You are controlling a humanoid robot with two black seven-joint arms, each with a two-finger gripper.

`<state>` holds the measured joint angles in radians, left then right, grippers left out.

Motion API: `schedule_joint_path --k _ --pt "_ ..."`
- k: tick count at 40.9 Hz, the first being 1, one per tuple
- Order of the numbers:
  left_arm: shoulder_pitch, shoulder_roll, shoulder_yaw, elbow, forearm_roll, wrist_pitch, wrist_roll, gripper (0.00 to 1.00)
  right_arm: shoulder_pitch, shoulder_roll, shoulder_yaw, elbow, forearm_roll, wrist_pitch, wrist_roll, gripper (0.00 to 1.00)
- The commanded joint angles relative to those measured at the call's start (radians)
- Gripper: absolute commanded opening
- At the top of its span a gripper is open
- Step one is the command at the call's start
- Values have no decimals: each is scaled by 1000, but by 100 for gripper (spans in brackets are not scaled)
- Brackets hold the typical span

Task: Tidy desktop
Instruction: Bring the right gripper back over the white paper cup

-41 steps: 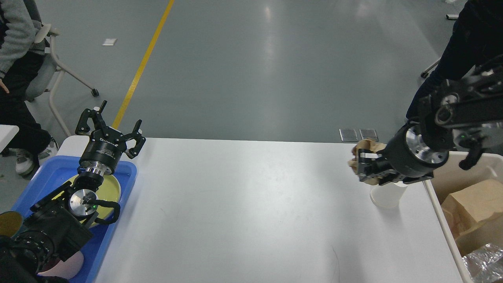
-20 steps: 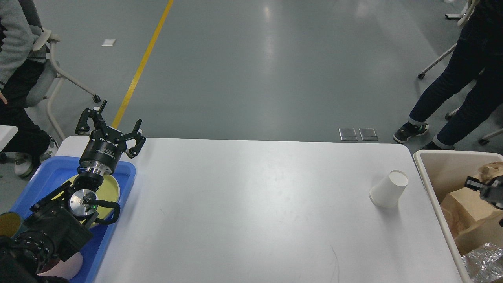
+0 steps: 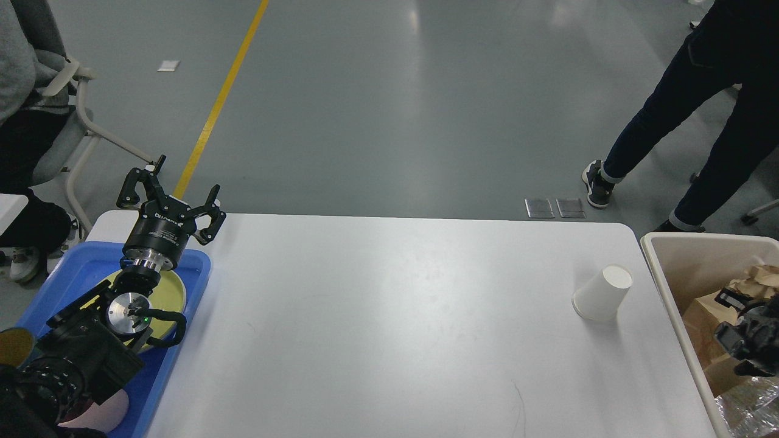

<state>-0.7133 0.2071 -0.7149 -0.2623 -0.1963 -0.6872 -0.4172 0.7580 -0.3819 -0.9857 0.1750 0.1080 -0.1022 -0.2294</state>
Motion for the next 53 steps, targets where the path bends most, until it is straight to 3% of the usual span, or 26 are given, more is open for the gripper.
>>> schedule_joint_path --k 1,9,17,27,32,34,38,42,53 --pt "0 0 0 0 0 0 0 100 3 3 1 -2 -1 4 -1 100" --pt "0 0 0 0 0 0 0 100 78 0 6 17 -1 58 4 100" --pt "0 0 0 0 0 0 0 100 398 -51 16 170 -2 300 12 100" --pt "0 0 0 0 0 0 0 100 968 -120 13 679 -22 538 13 100" --pt "0 0 0 0 0 0 0 100 1164 -95 18 941 -24 587 12 100" --pt "0 0 0 0 0 0 0 100 1271 -43 19 1174 -28 590 12 100" --pt "0 0 0 0 0 0 0 100 1313 33 22 1308 -27 578 12 100" --pt "0 0 0 0 0 0 0 100 1288 58 26 1287 -30 555 12 100" --pt "0 0 0 0 0 0 0 100 944 0 -53 950 -126 466 12 100"
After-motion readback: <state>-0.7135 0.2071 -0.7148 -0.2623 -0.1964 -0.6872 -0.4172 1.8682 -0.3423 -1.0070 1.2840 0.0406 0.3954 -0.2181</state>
